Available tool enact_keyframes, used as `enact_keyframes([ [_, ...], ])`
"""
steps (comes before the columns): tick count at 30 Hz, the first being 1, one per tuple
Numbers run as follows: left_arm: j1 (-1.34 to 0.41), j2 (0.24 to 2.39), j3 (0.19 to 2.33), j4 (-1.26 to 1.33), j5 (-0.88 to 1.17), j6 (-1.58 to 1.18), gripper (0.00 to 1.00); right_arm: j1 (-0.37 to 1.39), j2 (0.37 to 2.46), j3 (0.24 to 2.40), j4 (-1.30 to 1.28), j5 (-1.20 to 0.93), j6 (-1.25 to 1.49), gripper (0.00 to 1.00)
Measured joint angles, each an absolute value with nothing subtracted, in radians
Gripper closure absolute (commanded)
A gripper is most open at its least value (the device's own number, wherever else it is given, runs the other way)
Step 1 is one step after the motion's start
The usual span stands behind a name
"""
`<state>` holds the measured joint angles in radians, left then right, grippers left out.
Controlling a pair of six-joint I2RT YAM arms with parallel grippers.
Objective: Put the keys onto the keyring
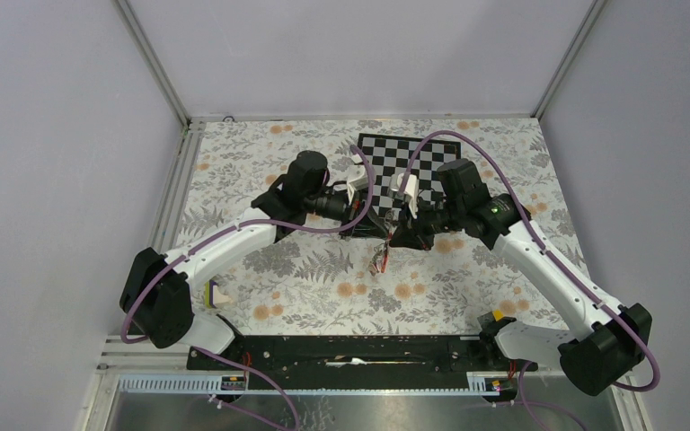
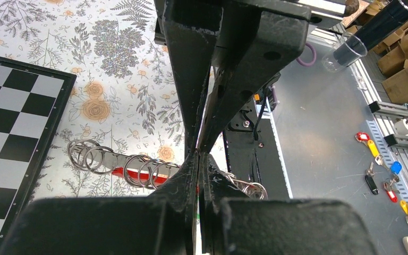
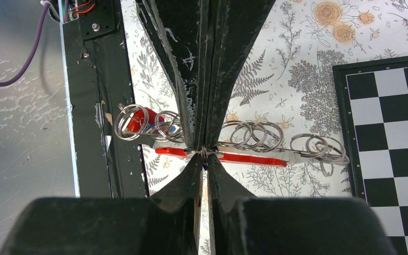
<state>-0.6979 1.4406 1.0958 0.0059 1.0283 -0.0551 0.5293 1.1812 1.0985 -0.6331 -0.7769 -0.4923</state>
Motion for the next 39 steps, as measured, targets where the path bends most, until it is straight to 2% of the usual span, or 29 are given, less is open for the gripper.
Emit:
enact_keyframes([
  [8, -0.688, 1.441, 1.095, 0.027, 1.044, -0.099, 1.00, 0.527, 1.183, 1.090, -0.604, -0.798, -0.482, 0.85],
  [19, -0.673, 1.441, 1.086, 0.111, 1.048, -0.140, 1.00, 0.527, 1.181, 1.068, -0.585, -0.804, -0.474, 0.68],
  [39, -0.667, 1.435, 1.053, 0.130, 1.055, -0.141, 1.00, 0.501, 1.127, 1.096, -0.588, -0.788, -0.486, 0.63],
])
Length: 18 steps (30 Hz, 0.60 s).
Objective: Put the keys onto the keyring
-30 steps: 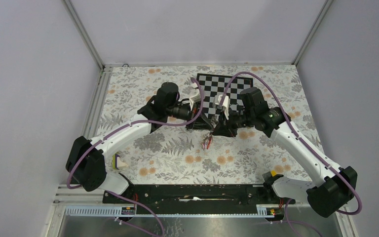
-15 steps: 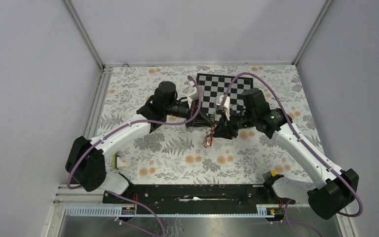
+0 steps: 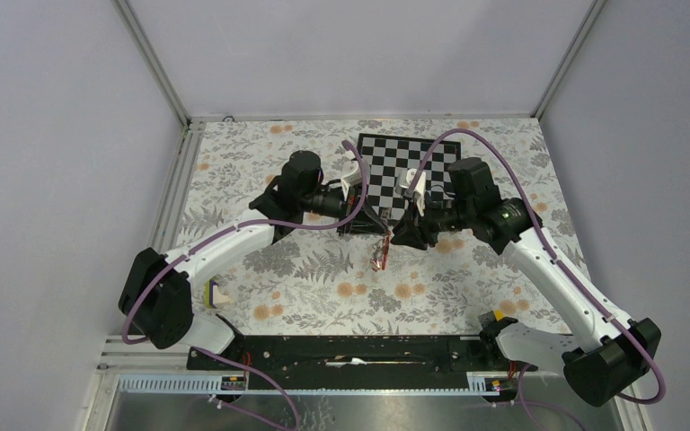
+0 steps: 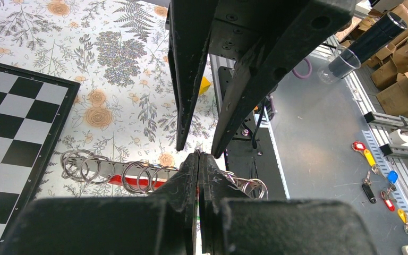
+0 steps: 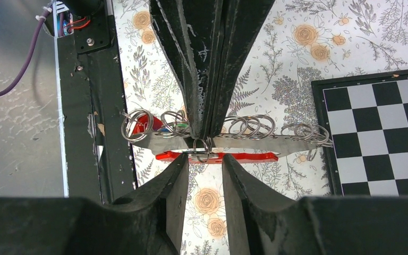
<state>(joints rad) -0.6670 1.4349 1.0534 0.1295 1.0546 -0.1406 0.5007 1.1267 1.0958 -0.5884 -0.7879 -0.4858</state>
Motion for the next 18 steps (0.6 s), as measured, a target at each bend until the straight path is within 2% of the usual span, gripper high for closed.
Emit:
enact_keyframes([
  [14, -0.667, 1.435, 1.053, 0.130, 1.066, -0.141, 1.00, 0.501, 1.162, 1.096, -0.565, -0.822, -0.481, 0.69],
  [18, -0.667, 1.435, 1.053, 0.130, 1.066, -0.141, 1.00, 0.501, 1.163, 1.096, -0.562, -0.832, -0.476, 0.77],
])
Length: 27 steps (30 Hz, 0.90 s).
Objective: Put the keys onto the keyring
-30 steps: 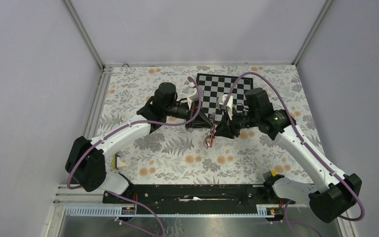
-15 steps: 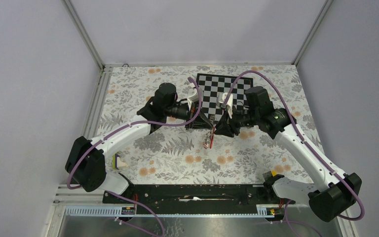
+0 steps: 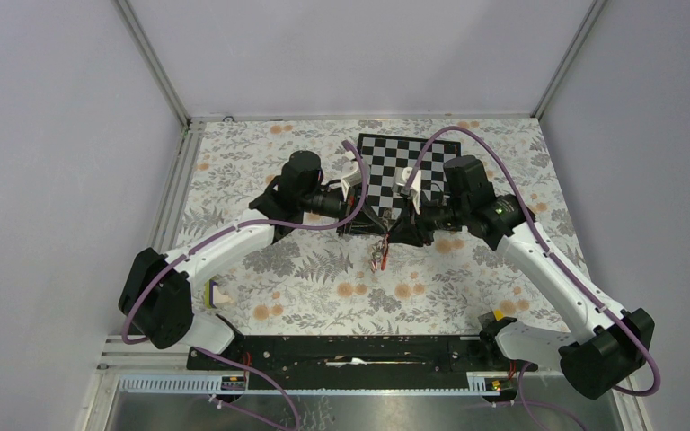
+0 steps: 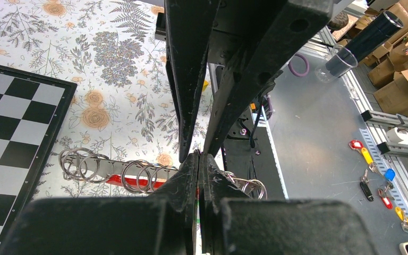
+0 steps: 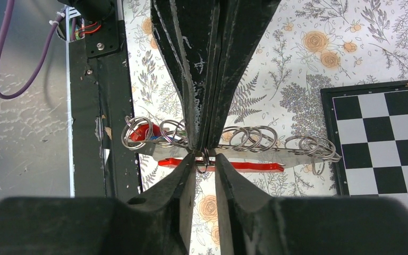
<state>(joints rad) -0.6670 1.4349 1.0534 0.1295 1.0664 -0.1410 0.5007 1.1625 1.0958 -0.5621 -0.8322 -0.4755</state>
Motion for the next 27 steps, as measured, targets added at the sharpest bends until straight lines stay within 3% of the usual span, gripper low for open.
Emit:
enact_keyframes([
  [5, -0.667, 1.435, 1.053, 0.129, 1.070, -0.142, 1.00, 0.501, 1.165, 1.096, -0.561, -0.833, -0.469, 1.00],
  [9, -0.667, 1.435, 1.053, 0.130, 1.071, -0.140, 1.00, 0.499, 1.165, 1.096, -0.562, -0.833, -0.472, 1.00],
  [15, -0.668, 1.423, 1.053, 0.103, 1.057, -0.063, 0.69, 0.499, 1.181, 1.144, -0.631, -0.812, -0.498, 1.00],
  [22, -0.668, 1.396, 1.053, 0.034, 1.019, 0.060, 0.51, 0.528, 1.253, 1.274, -0.781, -0.728, -0.547, 1.00],
  [27, -0.669, 1.394, 1.053, 0.007, 0.999, 0.100, 0.47, 0.561, 1.299, 1.336, -0.867, -0.681, -0.564, 1.00],
])
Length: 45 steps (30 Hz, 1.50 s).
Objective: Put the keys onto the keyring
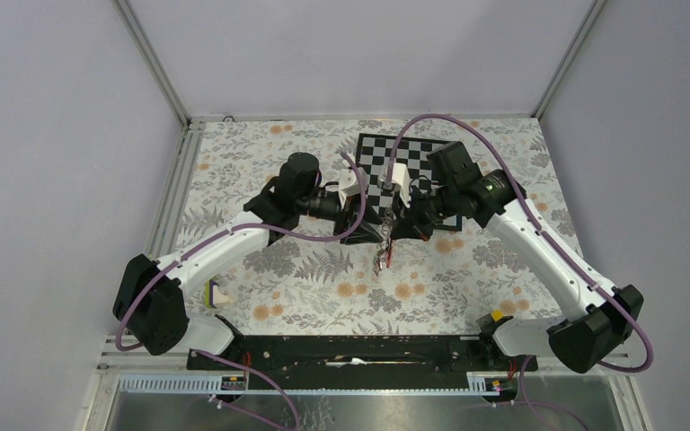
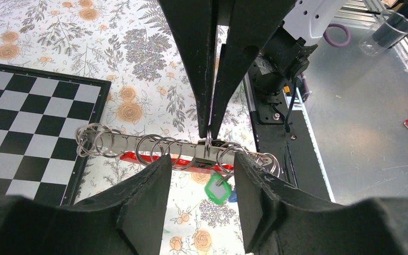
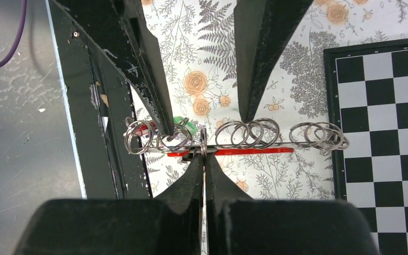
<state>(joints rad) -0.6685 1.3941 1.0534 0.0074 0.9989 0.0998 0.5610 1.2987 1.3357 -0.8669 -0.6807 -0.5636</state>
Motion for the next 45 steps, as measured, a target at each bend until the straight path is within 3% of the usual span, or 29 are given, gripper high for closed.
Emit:
enact_keyframes([
  [7, -0.690, 1.394, 1.053, -0.005, 0.971, 0.116, 0.50, 0.585, 1.351, 1.385, -0.931, -0.650, -0.572, 1.00],
  [29, -0.699, 1.399, 1.052, 0.053, 0.969, 0.055, 0.79, 0.594, 1.359, 1.382, -0.916, -0.645, -0.559, 1.00],
  [45, -0.698, 1.411, 1.009, 0.118, 0.996, -0.012, 0.87, 0.596, 1.319, 1.336, -0.877, -0.636, -0.551, 1.00],
])
